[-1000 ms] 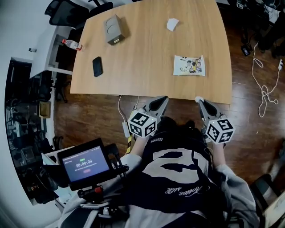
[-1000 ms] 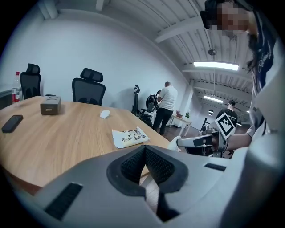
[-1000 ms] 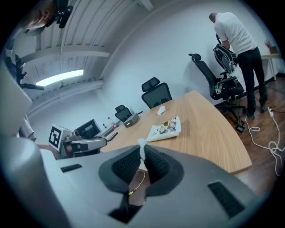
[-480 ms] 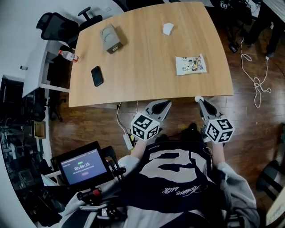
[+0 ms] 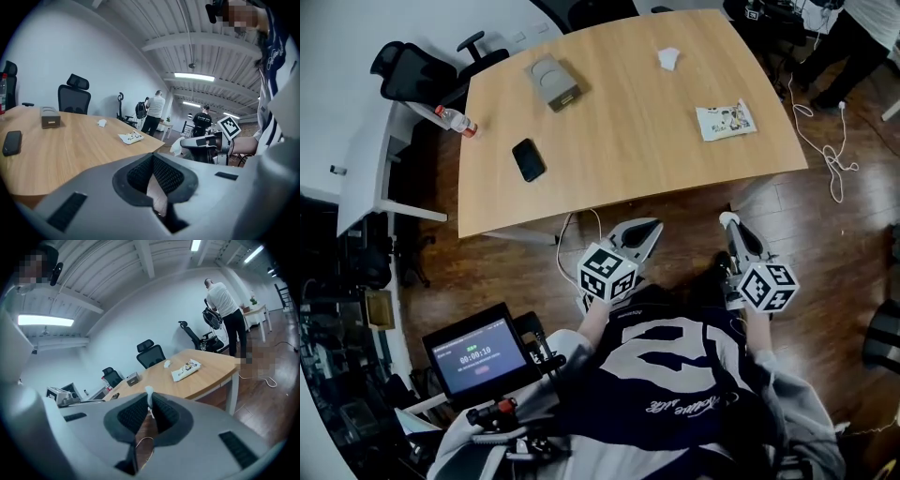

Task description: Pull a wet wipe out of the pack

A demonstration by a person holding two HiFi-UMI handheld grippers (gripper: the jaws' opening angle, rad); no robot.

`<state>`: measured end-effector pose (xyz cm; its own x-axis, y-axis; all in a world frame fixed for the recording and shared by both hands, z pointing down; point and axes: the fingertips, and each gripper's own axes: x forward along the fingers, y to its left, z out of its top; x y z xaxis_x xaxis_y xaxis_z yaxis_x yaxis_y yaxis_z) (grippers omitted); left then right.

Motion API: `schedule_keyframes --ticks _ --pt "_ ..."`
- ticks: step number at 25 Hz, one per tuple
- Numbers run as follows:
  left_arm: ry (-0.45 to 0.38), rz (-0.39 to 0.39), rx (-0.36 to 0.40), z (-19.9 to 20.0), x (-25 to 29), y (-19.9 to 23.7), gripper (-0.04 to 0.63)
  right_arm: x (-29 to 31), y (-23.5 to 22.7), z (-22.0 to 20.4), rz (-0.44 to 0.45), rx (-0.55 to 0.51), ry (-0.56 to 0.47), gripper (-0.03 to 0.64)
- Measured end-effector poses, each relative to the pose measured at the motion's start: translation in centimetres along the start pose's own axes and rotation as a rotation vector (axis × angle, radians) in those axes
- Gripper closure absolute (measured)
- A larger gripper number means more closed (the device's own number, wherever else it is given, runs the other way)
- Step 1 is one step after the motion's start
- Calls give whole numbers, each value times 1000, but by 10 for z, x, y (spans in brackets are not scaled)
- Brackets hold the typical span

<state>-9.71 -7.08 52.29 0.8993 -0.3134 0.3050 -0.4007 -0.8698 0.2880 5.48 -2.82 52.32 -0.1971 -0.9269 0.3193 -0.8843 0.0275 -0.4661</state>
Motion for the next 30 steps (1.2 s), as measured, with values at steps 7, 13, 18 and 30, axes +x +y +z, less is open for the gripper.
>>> schedule_keyframes --ticks 7,13,18,30 --pt "-32 -68 -66 -25 -27 -22 594 -40 33 -26 -46 -2 24 595" --pt "-65 -39 -130 -38 -40 -8 594 -29 46 -37 -19 16 66 595" --pt "-115 -5 -185 -38 -53 1 594 -13 71 -40 47 7 89 595" --pt "-35 -84 -176 -67 -60 -76 594 -89 77 -86 30 25 113 595"
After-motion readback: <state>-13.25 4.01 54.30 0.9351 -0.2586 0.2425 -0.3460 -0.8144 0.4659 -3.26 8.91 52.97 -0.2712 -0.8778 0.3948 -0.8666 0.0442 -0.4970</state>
